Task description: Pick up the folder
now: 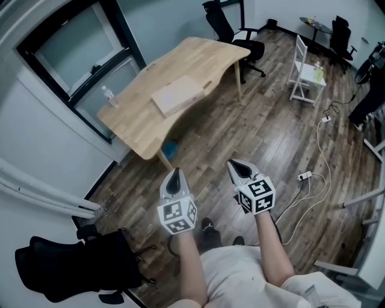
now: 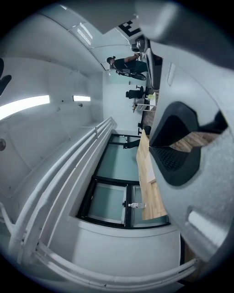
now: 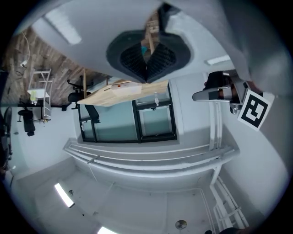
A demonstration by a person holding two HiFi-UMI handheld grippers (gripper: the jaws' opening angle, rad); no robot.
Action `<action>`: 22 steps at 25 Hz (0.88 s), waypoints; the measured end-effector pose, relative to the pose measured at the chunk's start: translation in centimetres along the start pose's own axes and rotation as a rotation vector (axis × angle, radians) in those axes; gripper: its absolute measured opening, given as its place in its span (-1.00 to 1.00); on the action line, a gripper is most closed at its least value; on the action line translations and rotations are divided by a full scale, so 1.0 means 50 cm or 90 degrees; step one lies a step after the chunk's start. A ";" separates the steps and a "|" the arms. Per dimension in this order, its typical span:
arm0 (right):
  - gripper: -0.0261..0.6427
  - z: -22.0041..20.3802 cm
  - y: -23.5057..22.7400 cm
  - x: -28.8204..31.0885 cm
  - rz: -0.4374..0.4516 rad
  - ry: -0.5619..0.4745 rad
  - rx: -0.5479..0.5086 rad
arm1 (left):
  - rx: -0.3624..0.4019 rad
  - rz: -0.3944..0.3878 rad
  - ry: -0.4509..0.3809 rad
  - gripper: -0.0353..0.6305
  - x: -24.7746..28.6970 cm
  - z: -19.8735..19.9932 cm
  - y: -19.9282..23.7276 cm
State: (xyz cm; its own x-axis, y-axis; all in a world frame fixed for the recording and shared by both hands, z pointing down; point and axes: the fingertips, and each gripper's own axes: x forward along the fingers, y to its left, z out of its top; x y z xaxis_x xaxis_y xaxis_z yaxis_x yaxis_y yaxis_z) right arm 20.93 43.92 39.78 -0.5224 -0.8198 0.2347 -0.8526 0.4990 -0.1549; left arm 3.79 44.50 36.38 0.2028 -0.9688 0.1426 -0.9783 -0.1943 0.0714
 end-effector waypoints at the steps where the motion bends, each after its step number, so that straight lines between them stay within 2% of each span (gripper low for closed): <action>1: -0.92 0.008 0.000 0.016 0.002 -0.001 -0.001 | -0.001 -0.003 -0.001 -0.87 0.017 0.007 0.011; 6: -0.92 0.047 -0.015 0.107 -0.011 -0.009 0.010 | 0.003 -0.019 -0.003 -0.87 0.097 0.030 0.071; 10: -0.92 0.061 -0.020 0.175 -0.029 -0.011 0.014 | 0.007 -0.009 -0.007 -0.87 0.143 0.047 0.153; 19: -0.92 0.058 -0.082 0.276 -0.096 -0.016 0.058 | -0.001 -0.011 -0.010 -0.87 0.228 0.057 0.300; 22: -0.92 0.056 -0.093 0.290 -0.120 -0.017 0.067 | -0.034 -0.018 -0.009 -0.87 0.247 0.048 0.338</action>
State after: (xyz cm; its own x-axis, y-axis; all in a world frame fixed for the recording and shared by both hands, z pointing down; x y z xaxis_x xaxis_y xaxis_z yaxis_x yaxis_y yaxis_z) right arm 17.34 28.93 41.23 -0.3520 -0.9039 0.2429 -0.9288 0.3054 -0.2098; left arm -10.35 28.88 36.96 0.2293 -0.9653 0.1251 -0.9686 -0.2136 0.1274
